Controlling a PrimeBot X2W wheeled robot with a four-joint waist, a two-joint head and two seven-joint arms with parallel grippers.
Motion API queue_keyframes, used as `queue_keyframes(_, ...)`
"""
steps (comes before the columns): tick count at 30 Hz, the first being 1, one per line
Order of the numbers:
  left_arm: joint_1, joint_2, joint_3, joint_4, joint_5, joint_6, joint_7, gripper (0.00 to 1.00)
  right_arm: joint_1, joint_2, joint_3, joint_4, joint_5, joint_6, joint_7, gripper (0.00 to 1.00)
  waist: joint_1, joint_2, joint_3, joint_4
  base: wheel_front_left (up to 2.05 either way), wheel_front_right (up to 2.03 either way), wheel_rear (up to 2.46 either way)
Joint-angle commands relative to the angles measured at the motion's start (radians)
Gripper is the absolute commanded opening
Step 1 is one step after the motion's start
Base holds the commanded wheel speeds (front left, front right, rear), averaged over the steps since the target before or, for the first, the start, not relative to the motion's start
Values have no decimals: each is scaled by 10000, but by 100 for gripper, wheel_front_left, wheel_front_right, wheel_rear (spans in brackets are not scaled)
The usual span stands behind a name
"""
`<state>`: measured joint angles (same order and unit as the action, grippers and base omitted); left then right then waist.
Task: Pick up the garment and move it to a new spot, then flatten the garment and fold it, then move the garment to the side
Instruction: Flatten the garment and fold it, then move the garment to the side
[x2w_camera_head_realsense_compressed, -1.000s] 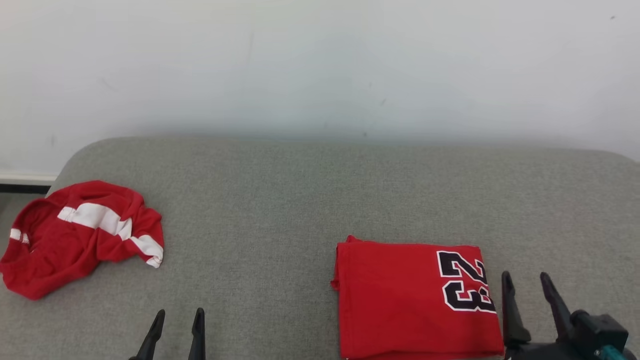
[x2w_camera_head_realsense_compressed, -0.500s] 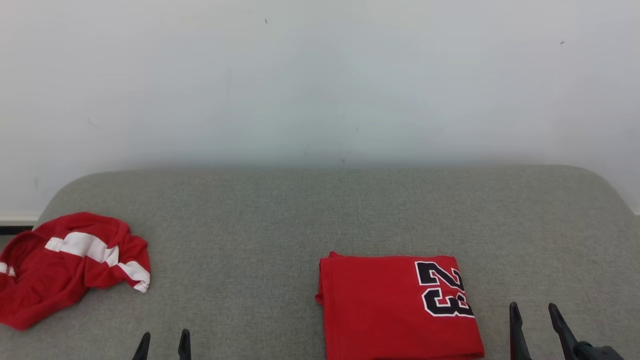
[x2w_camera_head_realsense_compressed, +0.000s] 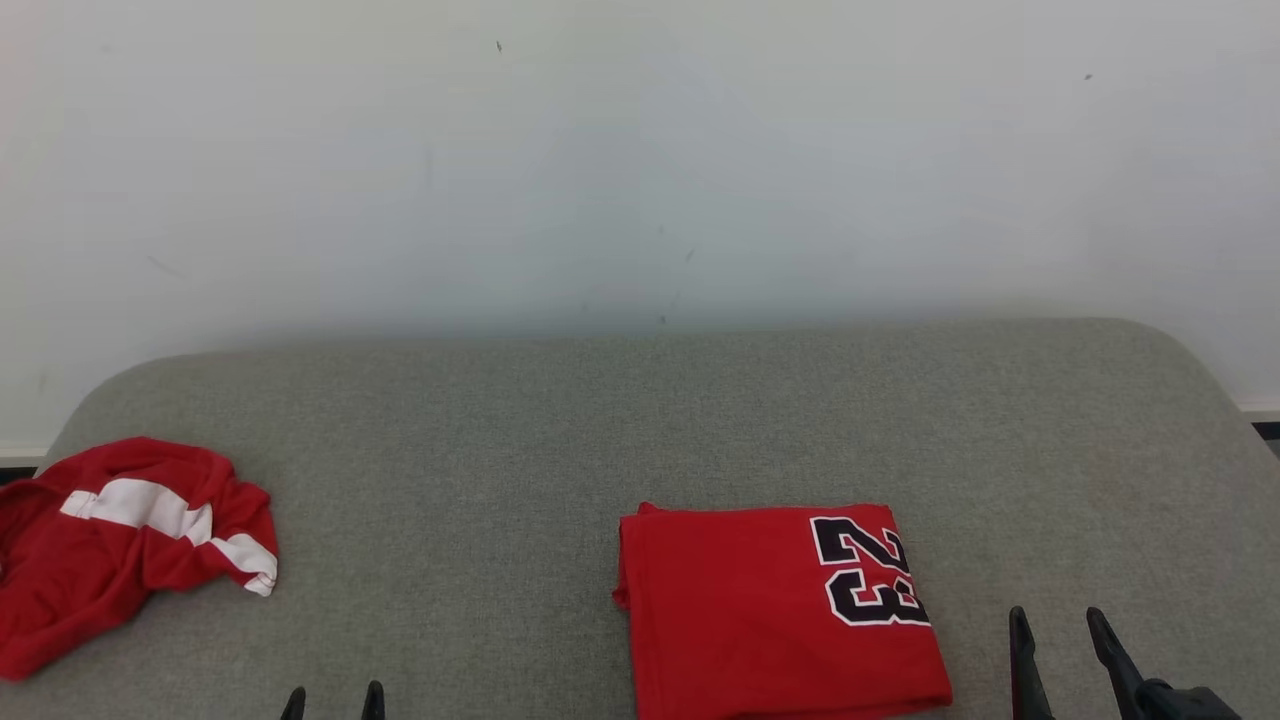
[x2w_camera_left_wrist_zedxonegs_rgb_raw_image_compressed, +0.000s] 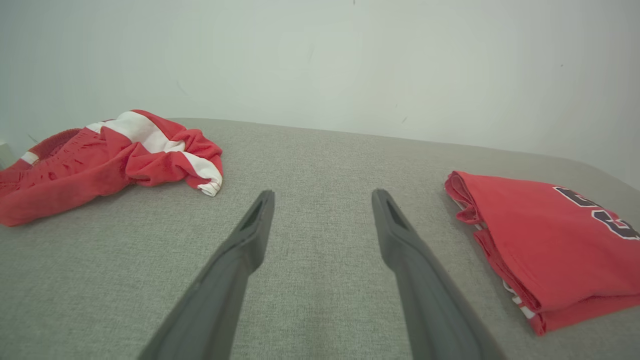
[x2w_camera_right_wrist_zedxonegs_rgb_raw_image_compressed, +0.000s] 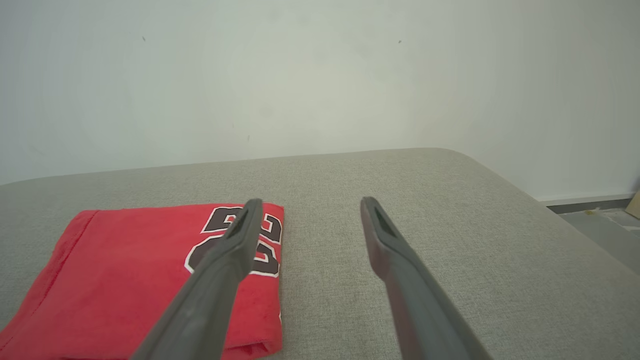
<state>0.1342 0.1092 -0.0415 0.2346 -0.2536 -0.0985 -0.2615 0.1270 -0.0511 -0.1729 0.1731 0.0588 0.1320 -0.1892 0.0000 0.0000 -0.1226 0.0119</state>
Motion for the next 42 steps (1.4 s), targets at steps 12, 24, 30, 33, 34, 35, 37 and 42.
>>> queue_keyframes(12, -30, -180, 157, 102, 236, -159, -45, 100, -71, 18, 59, -8, 284, -22, -25, 100, 0, 0, 109, -41, 0, 0, 0)
queue_keyframes(24, -127, -135, 379, 159, 303, -244, -46, 100, -159, 17, 125, 86, 317, -22, -74, 100, 0, 0, 254, -95, 0, 0, 0)
queue_keyframes(30, -131, -168, 433, 148, 331, -280, -46, 100, -212, 19, 90, 36, 181, -22, 34, 100, 0, 0, 299, -87, 0, 0, 0)
queue_keyframes(33, -91, -217, 450, 96, 345, -288, -46, 100, -286, 19, 209, -55, 43, -22, 593, 100, 0, 0, 325, -71, 0, 0, 0)
queue_keyframes(34, -85, -226, 462, 78, 349, -292, -46, 100, -324, 19, 320, -85, 129, -22, 1019, 100, 0, 0, 341, -66, 0, 0, 0)
queue_keyframes(35, -72, -236, 480, 57, 354, -293, -46, 100, -381, 20, 387, -56, 417, -22, 1665, 100, 0, 0, 363, -73, 0, 0, 0)
queue_keyframes(37, -89, -246, 526, 31, 355, -299, -46, 100, -669, 16, 496, -302, 458, -22, 3086, 100, 0, 0, 415, -81, 0, 0, 0)
queue_keyframes(42, -243, -284, 488, -36, 404, -315, -46, 100, -1542, 28, 1096, -1636, 168, -22, 6910, 100, 0, 0, 661, -41, 0, 0, 0)
